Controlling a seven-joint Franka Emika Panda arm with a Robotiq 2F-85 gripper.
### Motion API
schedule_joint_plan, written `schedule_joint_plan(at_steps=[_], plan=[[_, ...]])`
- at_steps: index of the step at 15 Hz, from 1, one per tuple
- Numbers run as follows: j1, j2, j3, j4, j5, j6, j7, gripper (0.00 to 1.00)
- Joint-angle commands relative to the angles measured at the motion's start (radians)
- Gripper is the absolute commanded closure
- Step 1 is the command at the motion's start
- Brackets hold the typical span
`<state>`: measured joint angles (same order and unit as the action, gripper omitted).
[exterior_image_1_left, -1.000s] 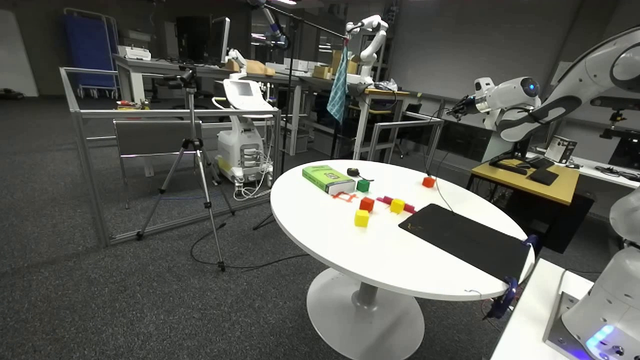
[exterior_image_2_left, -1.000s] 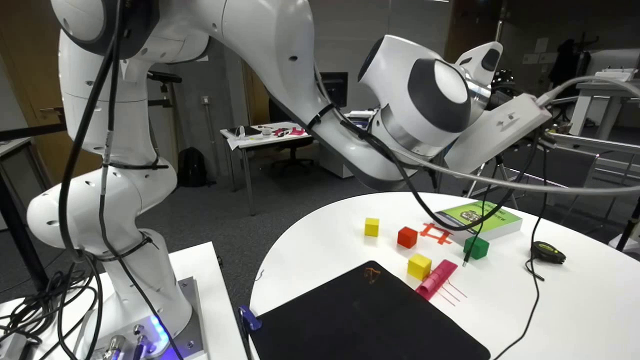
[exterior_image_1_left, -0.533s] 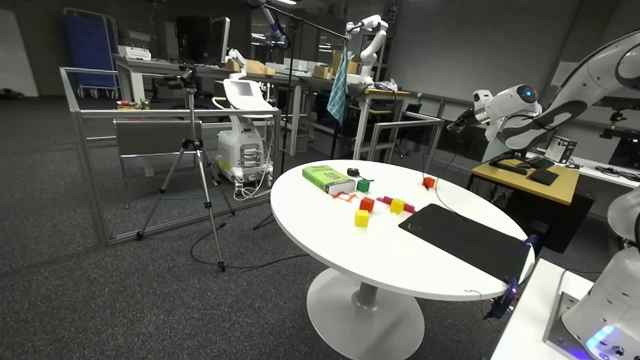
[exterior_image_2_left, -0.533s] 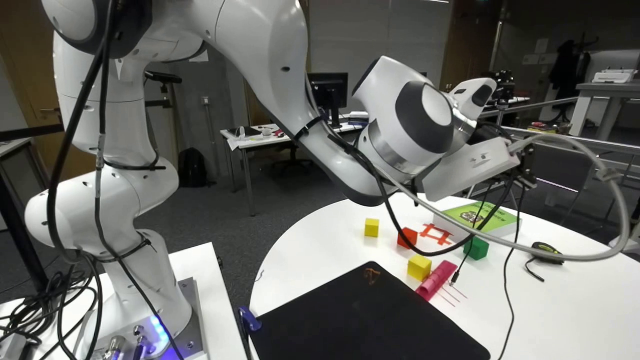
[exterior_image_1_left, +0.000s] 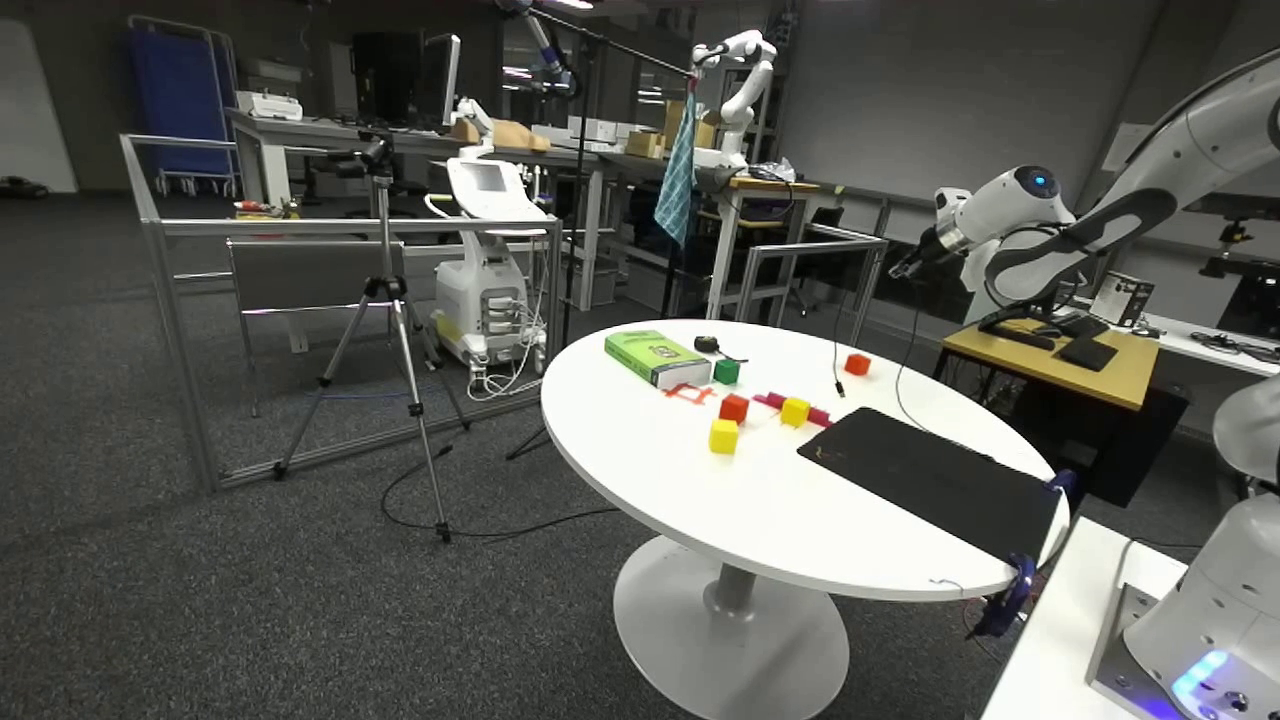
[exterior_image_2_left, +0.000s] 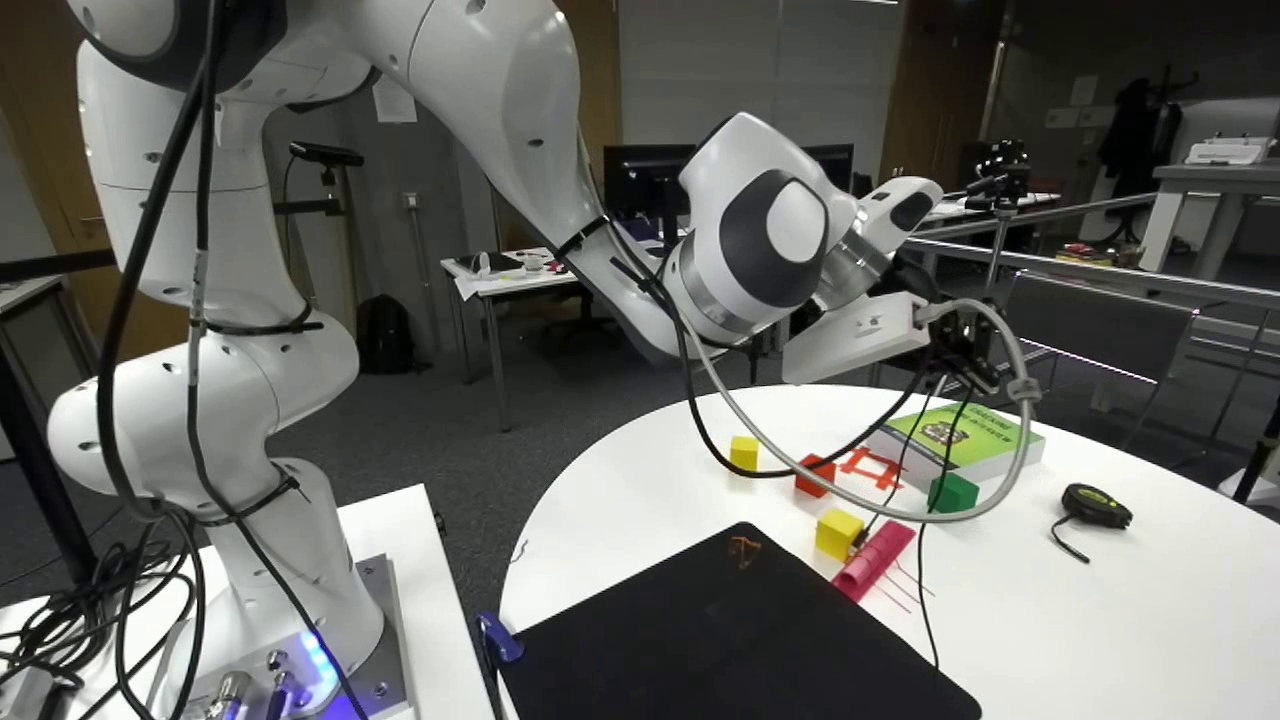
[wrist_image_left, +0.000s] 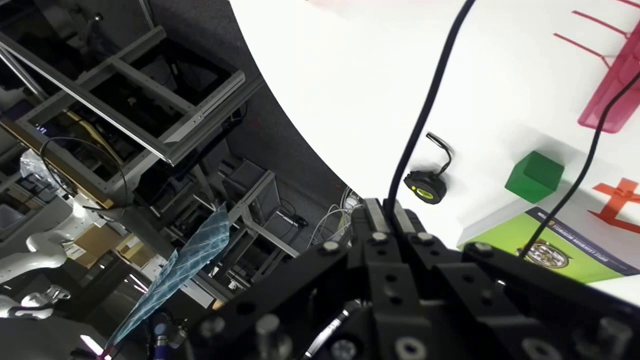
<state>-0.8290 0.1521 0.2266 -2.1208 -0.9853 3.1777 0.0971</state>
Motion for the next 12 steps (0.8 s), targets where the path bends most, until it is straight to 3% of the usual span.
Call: schedule_joint_plan(at_steps=[1,12], plan=[[-0.045,-0.081,0.074,-0.086,0.132,-0.038,-0.109,0.99],[-0.035,-0.193,0.171,-0.232,0.427,-0.072,-0.396,0.99]])
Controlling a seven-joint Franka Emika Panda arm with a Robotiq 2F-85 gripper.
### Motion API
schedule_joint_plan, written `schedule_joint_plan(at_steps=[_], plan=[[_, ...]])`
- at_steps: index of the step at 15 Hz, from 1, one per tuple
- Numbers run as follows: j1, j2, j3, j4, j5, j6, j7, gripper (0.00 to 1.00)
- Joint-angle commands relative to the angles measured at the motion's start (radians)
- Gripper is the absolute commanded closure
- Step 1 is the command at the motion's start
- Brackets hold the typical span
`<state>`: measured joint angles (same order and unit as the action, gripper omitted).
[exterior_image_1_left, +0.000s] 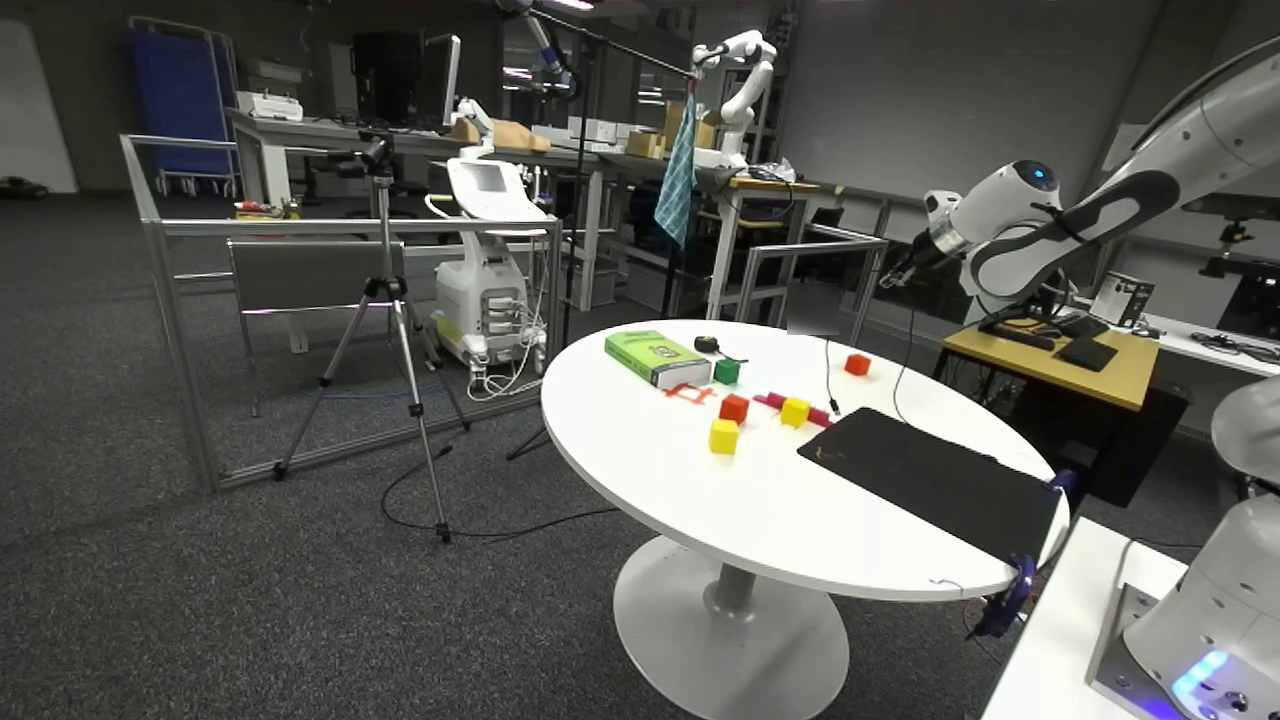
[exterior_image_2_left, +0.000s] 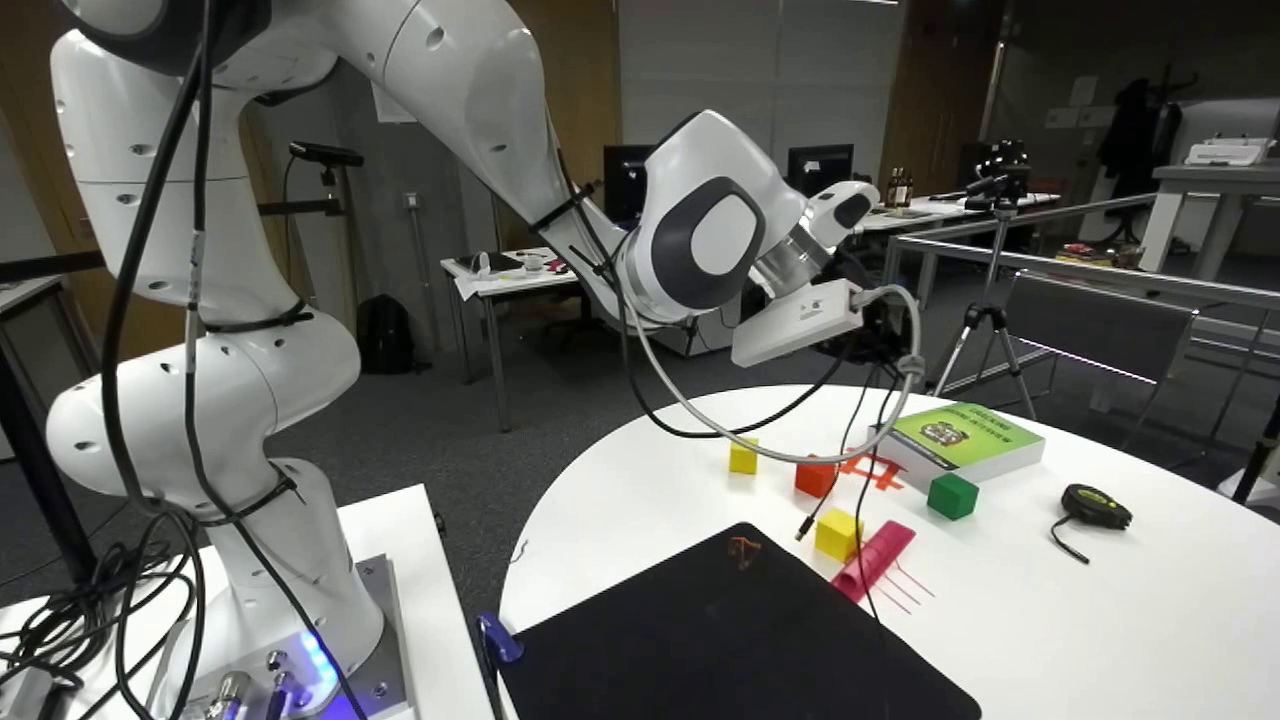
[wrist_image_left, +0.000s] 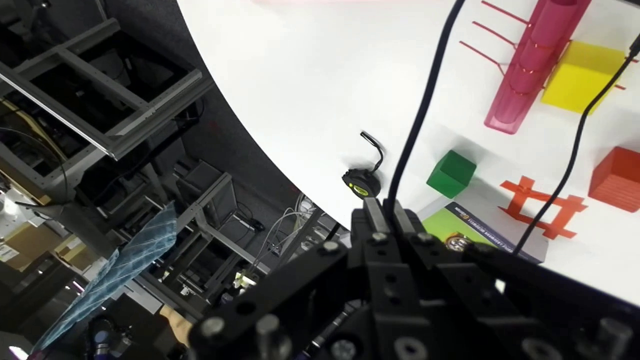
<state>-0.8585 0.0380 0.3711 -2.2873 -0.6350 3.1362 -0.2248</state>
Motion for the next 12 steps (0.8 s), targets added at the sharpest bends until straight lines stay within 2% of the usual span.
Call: schedule_joint_plan(at_steps=[1,3,4,5,8,9,11,12], plan=[[0.0,-0.088,0.031,-0.08,0.104,-0.033,-0.092,0.99],[0.016,-0.116,0.033,-0.106,0.154,-0.05,-0.117,0.99],[0.194,-0.128,-0.139,-0.115,0.158,-0.065,-0.101,0.99],[0.225,-0.143,-0.163,-0.126,0.172,-0.084,-0.101,0.99],[0.391,-0.208,-0.317,-0.167,0.181,-0.14,-0.105,0.99],[0.325,-0.228,-0.247,-0.18,0.191,-0.149,-0.12,0.99],[0.354,-0.26,-0.273,-0.2,0.183,-0.172,-0.127,0.99],[0.352,-0.274,-0.273,-0.209,0.17,-0.179,-0.127,0.71]])
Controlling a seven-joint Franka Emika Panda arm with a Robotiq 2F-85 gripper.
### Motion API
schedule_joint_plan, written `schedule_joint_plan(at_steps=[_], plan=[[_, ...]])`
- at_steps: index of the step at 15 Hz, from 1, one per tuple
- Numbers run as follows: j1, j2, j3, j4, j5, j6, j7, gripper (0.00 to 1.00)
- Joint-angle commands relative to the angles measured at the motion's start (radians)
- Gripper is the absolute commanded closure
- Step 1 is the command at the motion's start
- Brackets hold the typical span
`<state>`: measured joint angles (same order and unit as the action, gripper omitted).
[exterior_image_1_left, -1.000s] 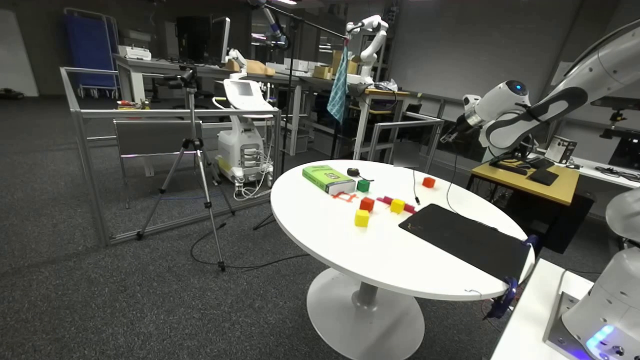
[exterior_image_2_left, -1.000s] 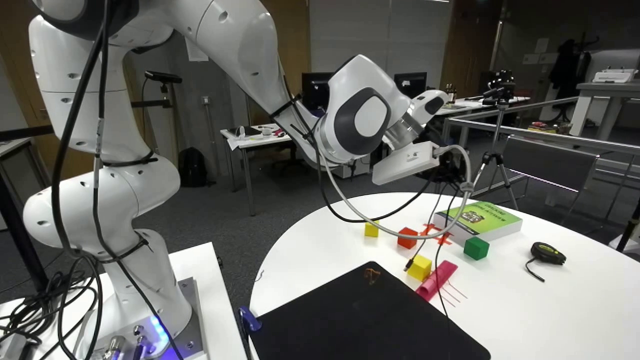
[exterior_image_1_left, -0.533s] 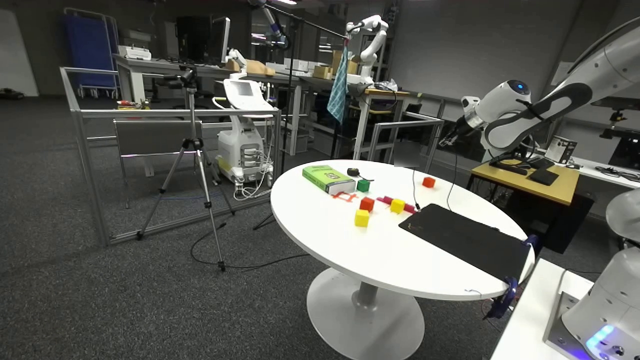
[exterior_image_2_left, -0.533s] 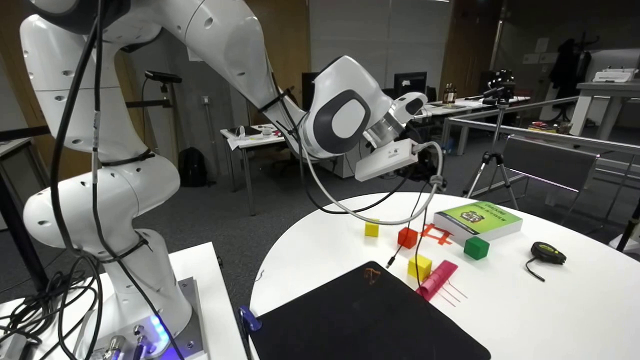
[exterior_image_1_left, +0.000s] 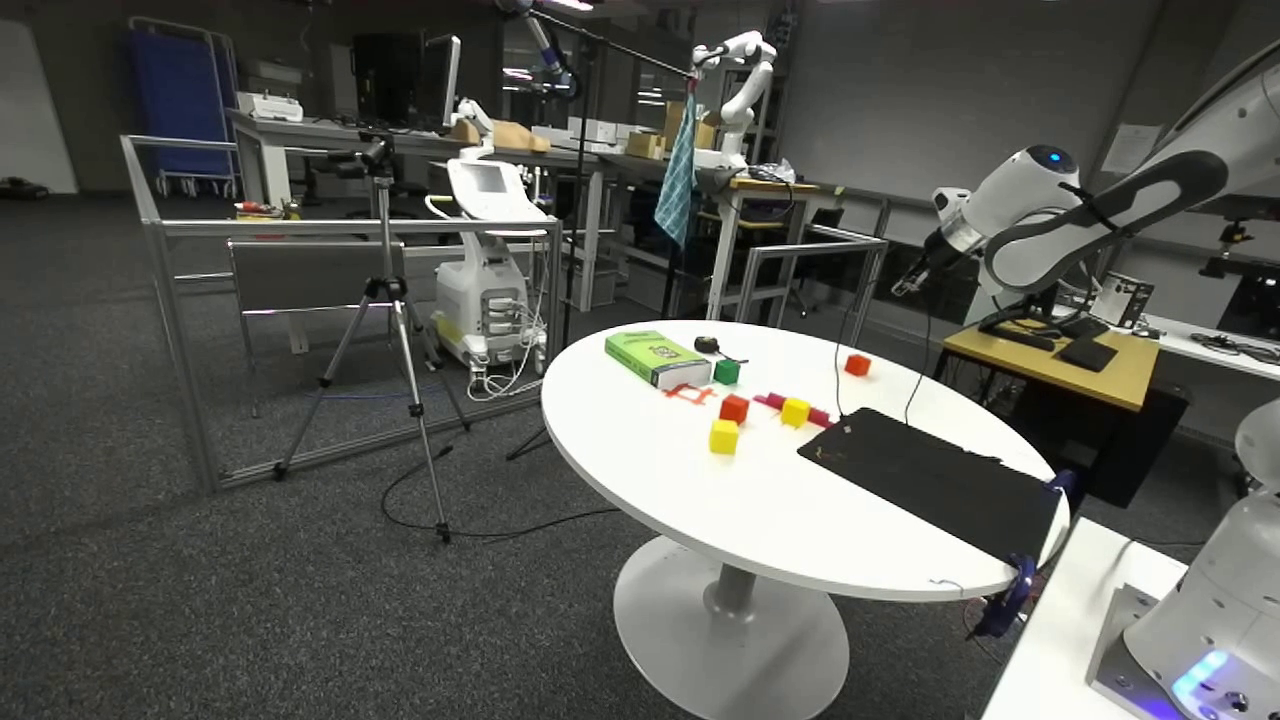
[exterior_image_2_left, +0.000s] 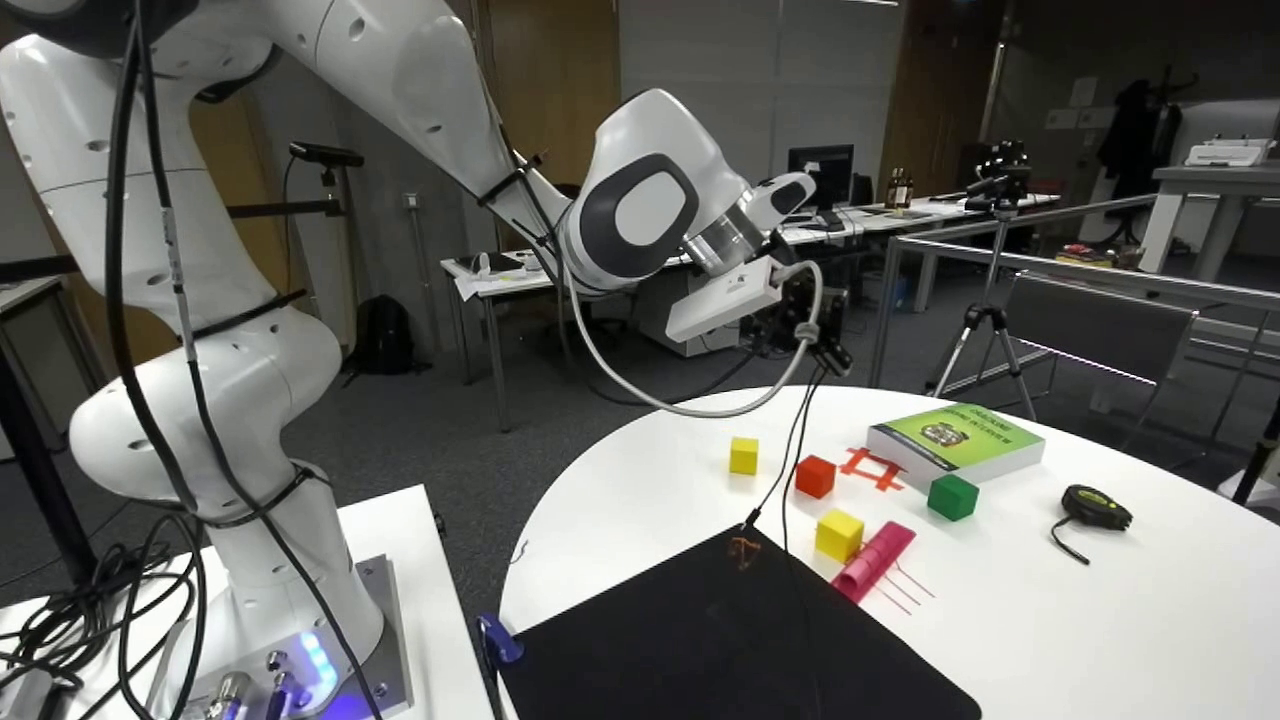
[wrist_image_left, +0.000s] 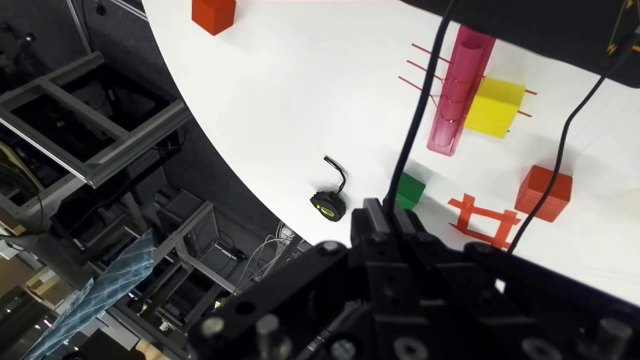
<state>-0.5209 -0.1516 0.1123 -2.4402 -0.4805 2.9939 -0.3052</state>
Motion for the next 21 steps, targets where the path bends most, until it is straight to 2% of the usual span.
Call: schedule_joint_plan(at_steps=[1,10,13,18,19,21], plan=[[0.017,-0.095,-0.015,-0.061,0.014,-0.046,-0.056,0.7],[0.018,-0.143,-0.021,-0.091,0.015,-0.048,-0.084,0.02],[0.01,-0.138,-0.027,-0.087,-0.004,-0.02,-0.102,0.0],[0.002,-0.099,-0.052,-0.022,0.031,-0.085,-0.107,0.0],[0.069,-0.082,-0.132,0.005,-0.02,-0.121,-0.071,0.0],[0.078,-0.055,-0.168,0.044,-0.045,-0.167,-0.059,0.0]])
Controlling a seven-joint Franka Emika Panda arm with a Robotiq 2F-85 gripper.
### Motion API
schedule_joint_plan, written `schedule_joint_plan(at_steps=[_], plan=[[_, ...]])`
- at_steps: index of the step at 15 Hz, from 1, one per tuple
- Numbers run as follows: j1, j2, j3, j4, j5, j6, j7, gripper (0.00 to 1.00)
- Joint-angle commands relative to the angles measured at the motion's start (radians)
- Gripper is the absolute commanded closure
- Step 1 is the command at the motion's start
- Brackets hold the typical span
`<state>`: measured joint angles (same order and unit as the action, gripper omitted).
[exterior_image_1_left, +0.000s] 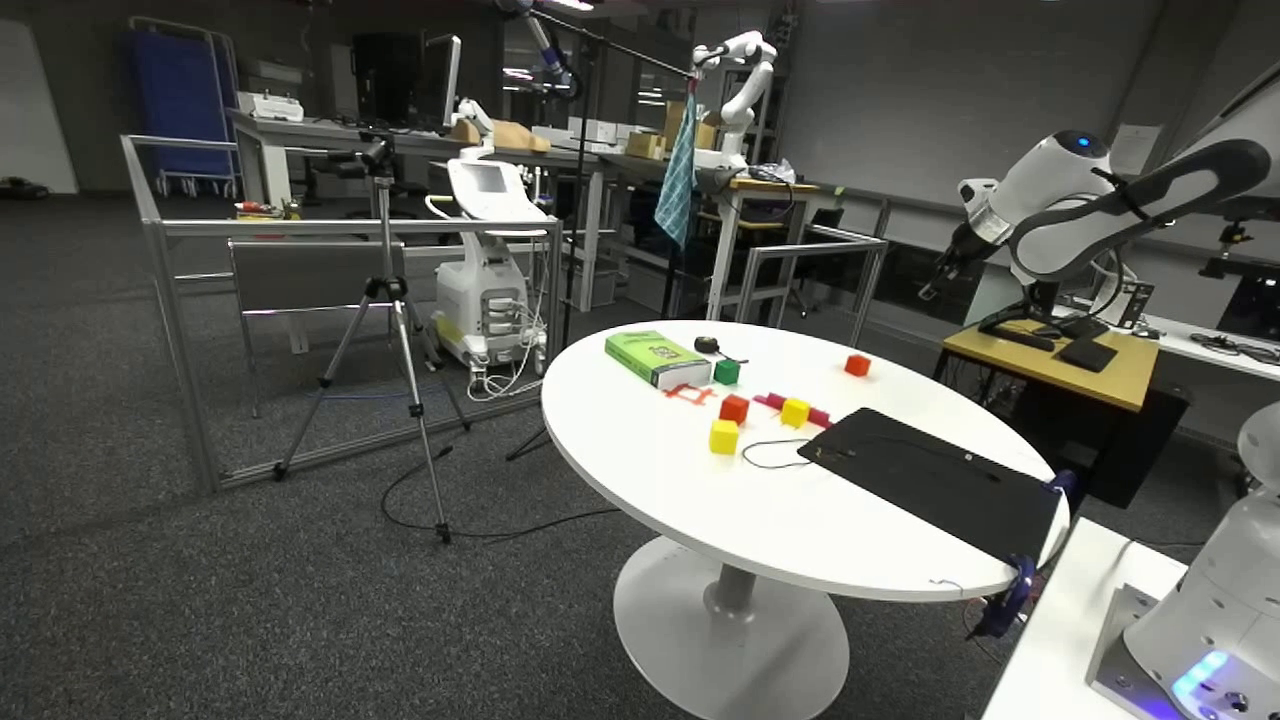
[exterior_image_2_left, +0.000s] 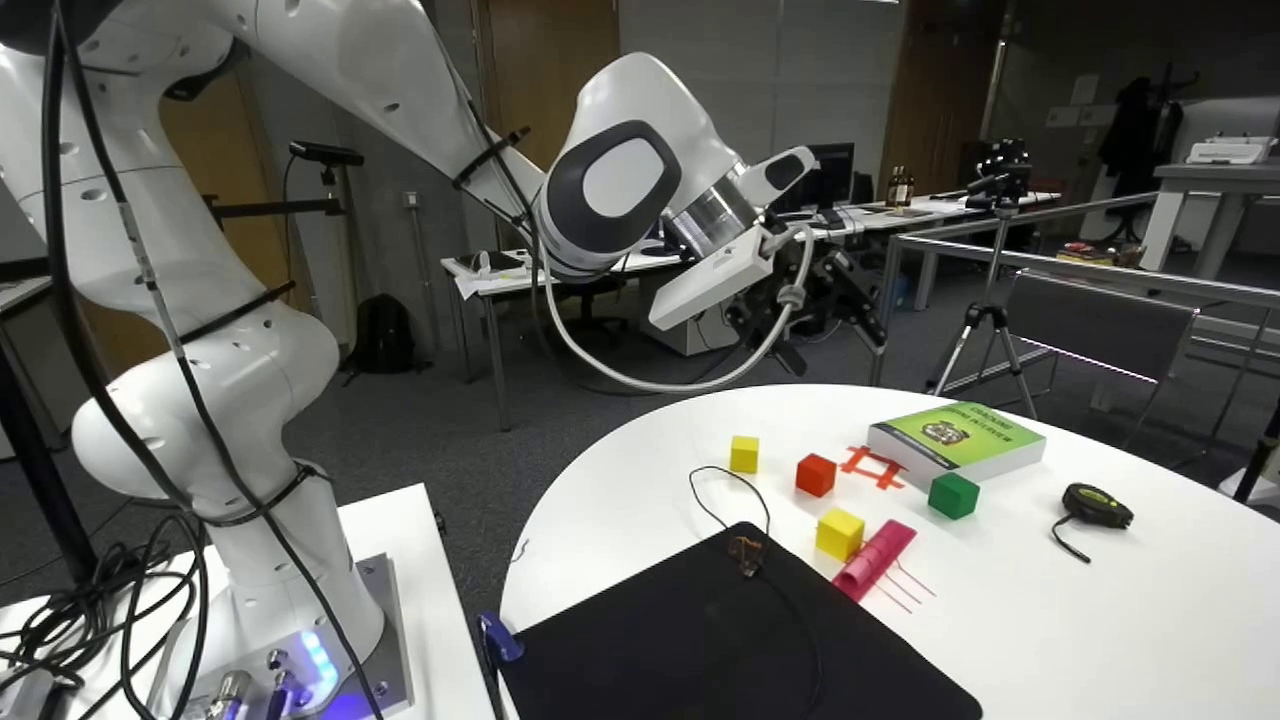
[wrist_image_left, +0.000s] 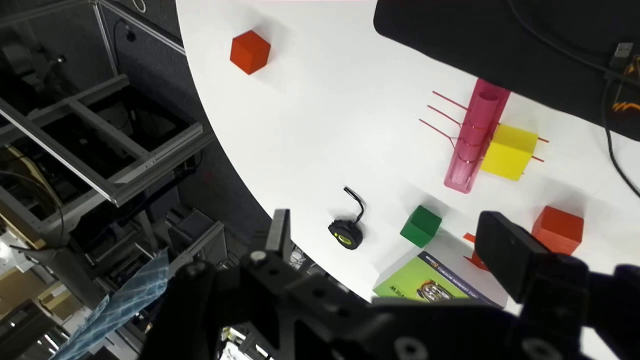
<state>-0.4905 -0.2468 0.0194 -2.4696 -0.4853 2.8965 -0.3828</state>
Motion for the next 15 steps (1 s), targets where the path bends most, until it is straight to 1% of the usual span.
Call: schedule_joint_plan(at_steps=[1,2,3,6,9,15], plan=[[0.045,0.055,-0.087,0.094,-0.059,-0.081,0.056,0.0],[-0.011,0.069,-0.036,0.11,-0.025,-0.088,0.093,0.0],[0.077,0.029,-0.118,0.055,-0.045,-0.063,0.053,0.0],[0.102,0.044,-0.146,0.062,-0.039,-0.064,0.054,0.0],[0.11,0.044,-0.147,0.061,-0.038,-0.064,0.053,0.0],[0.118,0.097,-0.172,0.005,-0.115,-0.068,0.088,0.0]])
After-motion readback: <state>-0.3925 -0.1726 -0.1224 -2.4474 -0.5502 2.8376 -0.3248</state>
